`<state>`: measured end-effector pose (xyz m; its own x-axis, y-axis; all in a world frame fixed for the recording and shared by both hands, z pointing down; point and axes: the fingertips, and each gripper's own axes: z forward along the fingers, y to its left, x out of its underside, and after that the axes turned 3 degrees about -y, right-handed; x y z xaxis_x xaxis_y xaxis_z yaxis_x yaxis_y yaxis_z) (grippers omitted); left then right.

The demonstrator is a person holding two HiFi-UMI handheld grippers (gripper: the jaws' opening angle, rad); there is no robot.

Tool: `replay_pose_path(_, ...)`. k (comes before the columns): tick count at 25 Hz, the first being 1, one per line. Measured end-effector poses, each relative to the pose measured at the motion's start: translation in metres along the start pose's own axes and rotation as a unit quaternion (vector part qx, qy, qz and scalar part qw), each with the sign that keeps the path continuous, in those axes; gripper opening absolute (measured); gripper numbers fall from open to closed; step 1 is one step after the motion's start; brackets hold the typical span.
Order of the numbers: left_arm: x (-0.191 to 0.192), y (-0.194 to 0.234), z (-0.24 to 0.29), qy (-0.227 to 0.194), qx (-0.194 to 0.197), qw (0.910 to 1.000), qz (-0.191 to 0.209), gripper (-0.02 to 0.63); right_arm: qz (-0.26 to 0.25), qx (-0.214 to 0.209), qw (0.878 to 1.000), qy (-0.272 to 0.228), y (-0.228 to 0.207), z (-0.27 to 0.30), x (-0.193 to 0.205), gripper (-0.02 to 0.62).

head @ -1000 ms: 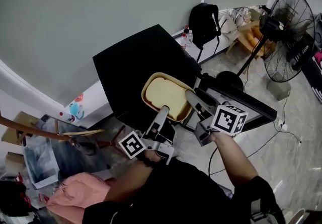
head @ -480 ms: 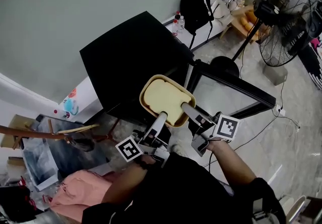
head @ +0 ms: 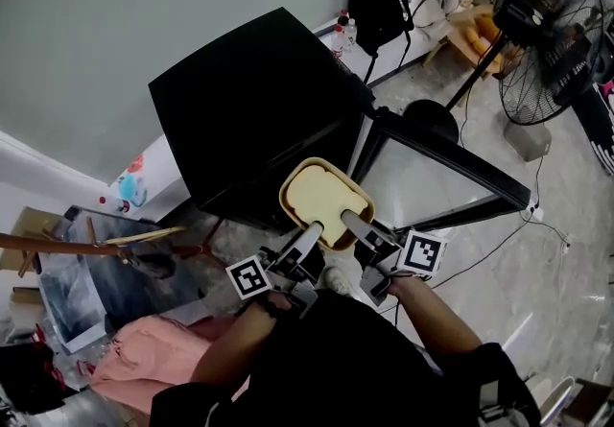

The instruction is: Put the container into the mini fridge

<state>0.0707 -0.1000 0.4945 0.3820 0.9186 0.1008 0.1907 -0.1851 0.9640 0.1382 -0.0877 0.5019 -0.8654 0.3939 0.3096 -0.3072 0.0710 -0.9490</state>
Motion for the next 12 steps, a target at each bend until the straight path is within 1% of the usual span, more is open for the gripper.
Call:
replay_pose_path(6,-0.003,0.02,-0.004,0.024,-0.013,0.9994,0.024,0.241,0.025,-0.012,1.0,-0.01,-0.021,0.004,0.007,0.241)
replay_pose_path(12,-0.011,0.035,-0.005,0.042,-0.034,0.9972,0.051,0.25,0.07,-0.022,0.996,-0.057,-0.038,0.01,0.002,0.227)
